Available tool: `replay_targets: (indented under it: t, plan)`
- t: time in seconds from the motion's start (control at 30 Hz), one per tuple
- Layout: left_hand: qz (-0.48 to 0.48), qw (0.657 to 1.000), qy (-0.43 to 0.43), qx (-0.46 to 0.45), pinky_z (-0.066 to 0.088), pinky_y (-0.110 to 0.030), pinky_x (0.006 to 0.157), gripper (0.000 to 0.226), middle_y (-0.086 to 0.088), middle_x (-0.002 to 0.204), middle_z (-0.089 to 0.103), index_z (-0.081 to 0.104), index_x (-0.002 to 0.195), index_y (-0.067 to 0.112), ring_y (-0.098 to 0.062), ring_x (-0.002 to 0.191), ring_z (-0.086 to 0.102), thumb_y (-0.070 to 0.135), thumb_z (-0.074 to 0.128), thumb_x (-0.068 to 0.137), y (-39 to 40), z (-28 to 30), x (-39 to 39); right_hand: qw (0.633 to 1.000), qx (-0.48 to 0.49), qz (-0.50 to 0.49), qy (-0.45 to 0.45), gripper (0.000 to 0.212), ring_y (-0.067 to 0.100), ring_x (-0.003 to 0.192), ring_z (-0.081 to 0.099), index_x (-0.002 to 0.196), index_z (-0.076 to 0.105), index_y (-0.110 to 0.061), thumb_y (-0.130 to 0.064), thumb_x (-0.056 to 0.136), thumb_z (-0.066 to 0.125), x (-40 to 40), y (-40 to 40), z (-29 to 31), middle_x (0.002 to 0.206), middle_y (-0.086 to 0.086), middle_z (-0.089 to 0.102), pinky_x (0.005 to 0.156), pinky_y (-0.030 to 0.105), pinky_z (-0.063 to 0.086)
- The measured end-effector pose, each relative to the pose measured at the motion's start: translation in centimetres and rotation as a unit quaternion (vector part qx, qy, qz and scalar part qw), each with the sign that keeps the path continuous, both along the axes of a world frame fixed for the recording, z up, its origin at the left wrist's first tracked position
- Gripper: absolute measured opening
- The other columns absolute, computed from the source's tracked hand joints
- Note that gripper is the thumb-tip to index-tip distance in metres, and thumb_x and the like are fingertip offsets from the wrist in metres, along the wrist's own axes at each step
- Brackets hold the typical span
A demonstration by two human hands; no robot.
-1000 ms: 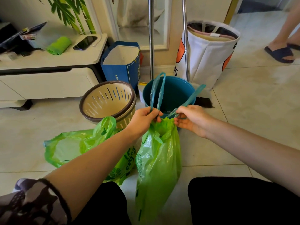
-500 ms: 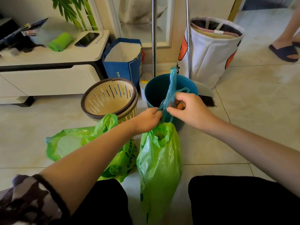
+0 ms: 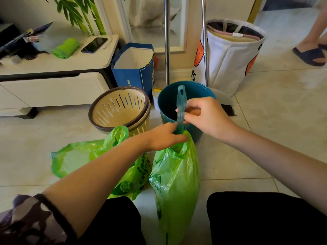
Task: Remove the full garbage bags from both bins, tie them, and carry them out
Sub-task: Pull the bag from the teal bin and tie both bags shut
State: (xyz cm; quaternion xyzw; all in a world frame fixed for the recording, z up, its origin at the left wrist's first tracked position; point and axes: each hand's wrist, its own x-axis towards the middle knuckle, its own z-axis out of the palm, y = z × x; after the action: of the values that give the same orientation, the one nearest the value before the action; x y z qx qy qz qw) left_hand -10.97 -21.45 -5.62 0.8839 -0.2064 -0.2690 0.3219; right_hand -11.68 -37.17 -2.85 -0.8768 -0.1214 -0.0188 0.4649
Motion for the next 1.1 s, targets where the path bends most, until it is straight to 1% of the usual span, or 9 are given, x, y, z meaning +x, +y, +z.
replay_targets:
  t: [0.1,0.2,0.27,0.33,0.5,0.6,0.7,0.87,1.1]
  plan:
    - [0.030,0.998,-0.040,-0.043,0.051,-0.047,0.082,0.040,-0.021,0.096,0.066,0.063,0.101,0.002,-0.034,0.086,0.061,0.039,0.052,0.094,-0.1,-0.5,0.0,0.998,-0.049,0.012,-0.033,0.014,0.001,0.077,0.066,0.096,0.074,-0.017,-0.017,0.085,0.065,0.2,-0.1,0.0,0.085,-0.006,0.073,0.072,0.016,0.052]
    - [0.051,0.995,-0.016,-0.084,0.048,-0.039,0.072,0.039,-0.013,0.074,0.060,0.064,0.097,-0.005,-0.024,0.066,0.053,0.029,0.045,0.099,-0.4,-0.5,0.2,0.996,-0.079,0.018,-0.047,0.012,-0.008,0.074,0.058,0.094,0.073,-0.019,-0.024,0.086,0.065,0.7,-0.4,0.0,0.077,-0.018,0.063,0.066,0.006,0.040]
    - [0.066,0.991,0.021,-0.111,0.040,-0.030,0.064,0.039,-0.006,0.067,0.051,0.065,0.098,-0.007,-0.015,0.060,0.044,0.025,0.043,0.100,-0.3,-0.3,0.3,0.994,-0.106,0.018,-0.037,0.020,0.001,0.091,0.058,0.100,0.072,-0.022,-0.033,0.087,0.062,1.1,-0.9,-0.5,0.085,-0.017,0.064,0.081,0.019,0.043]
    - [0.080,0.987,0.044,-0.135,0.037,-0.029,0.063,0.042,-0.016,0.072,0.051,0.066,0.101,-0.005,-0.018,0.063,0.042,0.027,0.040,0.102,0.1,-0.2,0.3,0.992,-0.122,0.033,0.011,0.026,0.008,0.102,0.059,0.107,0.070,-0.025,-0.039,0.088,0.058,1.2,-1.8,-1.2,0.098,-0.013,0.069,0.089,0.029,0.046]
    - [0.133,0.971,0.075,-0.185,0.037,-0.035,0.073,0.049,-0.018,0.076,0.056,0.068,0.106,0.003,-0.023,0.073,0.045,0.038,0.034,0.102,1.4,-0.5,0.9,0.991,-0.101,0.031,0.084,0.014,0.003,0.066,0.060,0.089,0.070,-0.022,-0.032,0.088,0.060,1.4,-2.8,-2.3,0.076,-0.002,0.069,0.065,0.026,0.046]
    - [0.152,0.960,0.108,-0.208,0.037,-0.037,0.074,0.055,-0.020,0.079,0.057,0.070,0.105,0.006,-0.022,0.072,0.048,0.045,0.031,0.101,1.8,-0.9,1.3,0.985,-0.002,0.033,0.168,0.025,0.013,0.072,0.069,0.105,0.064,-0.018,-0.036,0.093,0.053,1.0,-2.6,-1.9,0.089,0.003,0.067,0.065,0.030,0.056]
    - [0.185,0.950,0.132,-0.212,0.039,-0.036,0.071,0.058,-0.008,0.072,0.057,0.072,0.101,0.008,-0.019,0.070,0.050,0.048,0.029,0.100,1.9,-1.4,1.6,0.980,0.048,0.052,0.187,0.022,0.013,0.061,0.065,0.109,0.064,-0.013,-0.026,0.094,0.054,0.5,-2.2,-1.6,0.079,0.006,0.065,0.059,0.028,0.052]
    - [0.276,0.879,0.251,-0.298,0.041,-0.027,0.061,0.040,-0.008,0.076,0.064,0.063,0.117,0.011,-0.019,0.069,0.057,0.035,0.035,0.102,2.0,-1.2,1.9,0.980,0.116,-0.011,0.160,0.018,0.006,0.058,0.062,0.091,0.072,-0.015,-0.021,0.093,0.055,0.7,-2.5,-1.1,0.072,0.001,0.069,0.061,0.024,0.051]
    - [0.338,0.808,0.318,-0.362,0.040,-0.027,0.065,0.037,-0.008,0.085,0.073,0.061,0.120,0.011,-0.020,0.073,0.061,0.035,0.042,0.100,2.0,-1.0,2.5,0.989,0.085,0.076,0.089,0.013,0.007,0.068,0.065,0.091,0.072,-0.012,-0.016,0.091,0.059,-0.4,-1.5,0.2,0.080,0.002,0.073,0.060,0.018,0.050]
